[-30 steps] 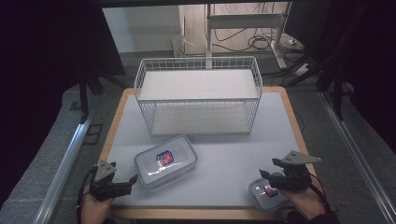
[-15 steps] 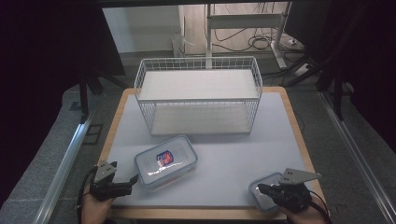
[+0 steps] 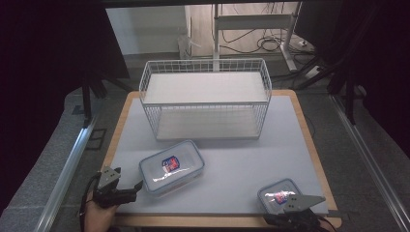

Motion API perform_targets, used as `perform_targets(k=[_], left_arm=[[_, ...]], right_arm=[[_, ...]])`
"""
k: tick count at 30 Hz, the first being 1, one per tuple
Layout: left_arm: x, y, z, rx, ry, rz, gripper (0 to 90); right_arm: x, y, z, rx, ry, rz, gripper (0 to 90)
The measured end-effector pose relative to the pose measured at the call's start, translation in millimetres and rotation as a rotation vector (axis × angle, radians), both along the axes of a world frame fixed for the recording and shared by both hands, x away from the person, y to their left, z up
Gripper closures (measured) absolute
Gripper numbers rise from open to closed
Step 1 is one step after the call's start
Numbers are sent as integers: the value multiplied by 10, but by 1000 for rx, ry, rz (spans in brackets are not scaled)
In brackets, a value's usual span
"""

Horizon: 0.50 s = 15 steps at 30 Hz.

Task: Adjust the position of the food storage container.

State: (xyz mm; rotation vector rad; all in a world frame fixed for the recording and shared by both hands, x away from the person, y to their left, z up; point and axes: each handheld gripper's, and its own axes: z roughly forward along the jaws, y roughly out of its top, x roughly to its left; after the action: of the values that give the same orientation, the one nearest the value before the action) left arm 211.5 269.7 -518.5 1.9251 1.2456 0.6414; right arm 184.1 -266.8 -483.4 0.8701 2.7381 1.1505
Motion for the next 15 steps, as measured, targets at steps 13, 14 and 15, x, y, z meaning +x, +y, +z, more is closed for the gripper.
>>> perform_targets(k=[13, 14, 15], left_arm=[[17, 12, -14, -11, 8, 3, 64], [19, 13, -15, -14, 8, 3, 64], [23, 16, -20, -23, 10, 5, 64]], right_arm=[[153, -13, -131, -61, -16, -41, 897], [184, -25, -131, -56, -16, -54, 897], [213, -35, -130, -60, -22, -66, 897]])
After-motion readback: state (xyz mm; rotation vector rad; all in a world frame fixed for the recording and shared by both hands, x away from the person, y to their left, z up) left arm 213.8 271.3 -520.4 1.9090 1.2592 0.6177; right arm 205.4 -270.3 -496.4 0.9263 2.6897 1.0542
